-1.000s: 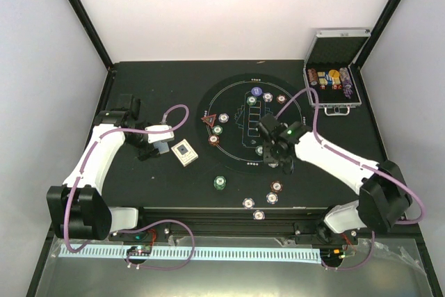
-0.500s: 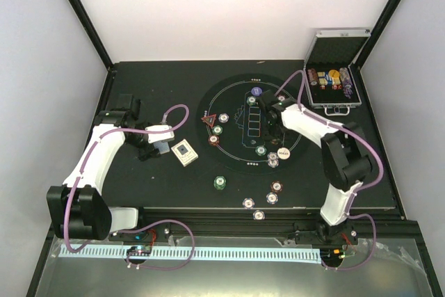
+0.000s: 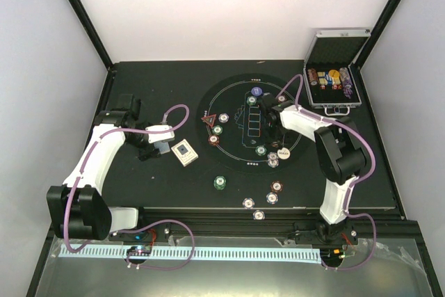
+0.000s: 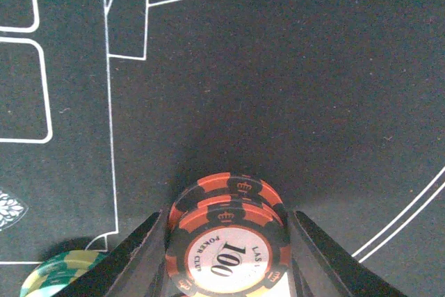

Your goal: Distribute texas hold em gaming equipment

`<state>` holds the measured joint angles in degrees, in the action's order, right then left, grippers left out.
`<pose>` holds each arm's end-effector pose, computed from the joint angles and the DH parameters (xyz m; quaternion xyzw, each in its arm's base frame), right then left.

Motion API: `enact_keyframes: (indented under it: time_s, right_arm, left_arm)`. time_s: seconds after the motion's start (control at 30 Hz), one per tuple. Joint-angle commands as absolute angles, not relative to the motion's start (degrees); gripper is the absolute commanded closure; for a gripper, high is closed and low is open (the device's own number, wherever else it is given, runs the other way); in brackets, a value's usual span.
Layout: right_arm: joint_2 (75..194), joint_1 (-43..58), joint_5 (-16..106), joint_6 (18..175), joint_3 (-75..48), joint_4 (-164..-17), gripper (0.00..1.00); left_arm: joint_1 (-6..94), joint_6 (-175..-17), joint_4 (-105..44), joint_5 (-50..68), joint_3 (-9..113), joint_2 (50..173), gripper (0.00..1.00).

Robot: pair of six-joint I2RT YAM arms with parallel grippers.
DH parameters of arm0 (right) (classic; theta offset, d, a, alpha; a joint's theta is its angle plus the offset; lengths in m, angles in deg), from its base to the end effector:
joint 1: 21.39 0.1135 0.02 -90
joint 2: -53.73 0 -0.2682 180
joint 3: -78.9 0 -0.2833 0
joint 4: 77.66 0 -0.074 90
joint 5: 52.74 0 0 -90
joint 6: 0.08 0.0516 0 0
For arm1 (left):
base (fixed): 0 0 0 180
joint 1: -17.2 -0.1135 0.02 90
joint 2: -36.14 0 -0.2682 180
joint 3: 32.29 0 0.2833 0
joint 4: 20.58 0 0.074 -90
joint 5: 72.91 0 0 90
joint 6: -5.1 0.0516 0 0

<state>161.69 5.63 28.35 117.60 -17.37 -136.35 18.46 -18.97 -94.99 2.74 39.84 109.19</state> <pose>0.3390 0.1639 0.1283 0.0105 0.9950 -0.0406 0.0903 0.2561 -0.0184 0.2456 0.5578 0.8109 -0.0369 0.1733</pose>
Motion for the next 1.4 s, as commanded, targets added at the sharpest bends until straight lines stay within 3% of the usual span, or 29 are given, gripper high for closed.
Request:
enact_keyframes:
  time_s: [0.0,0.13,0.33,0.43,0.7,0.9,1.13,1.37]
  right_arm:
    - [162.4,5.1,28.3,117.1,-18.2,-134.9,0.7]
    - [162.7,5.1,28.5,117.2,-18.6,-134.6,0.67]
    - [161.1,5.1,27.6,117.4,-16.5,-135.6,0.36]
    - [158.3,5.1,27.0,117.8,-14.8,-136.5,0.29]
    - [147.6,8.7,36.7,122.6,-13.7,-132.8,0.26]
    - [141.0,15.7,63.1,132.0,-22.8,-108.0,0.22]
    - [145.6,25.3,74.8,142.4,-25.2,-87.7,0.2]
    - [150.2,28.6,78.1,151.0,-28.6,-73.2,0.2]
  left_arm:
    - [18.8,-17.9,-95.2,1.1,41.6,108.5,0.98]
    - [18.8,-17.7,-95.2,1.1,41.5,108.3,0.98]
    - [18.7,-17.1,-95.4,0.3,41.3,107.9,0.98]
    - [18.9,-15.9,-95.2,-1.1,40.7,107.1,0.98]
    - [21.6,-14.6,-96.1,-2.3,41.4,107.5,0.98]
    - [25.3,-14.2,-97.3,-2.2,42.3,107.4,0.98]
    - [30.1,-15.2,-99.3,-2.5,44.1,107.3,0.98]
    - [31.2,-18.4,-103.0,-4.4,48.4,109.2,0.98]
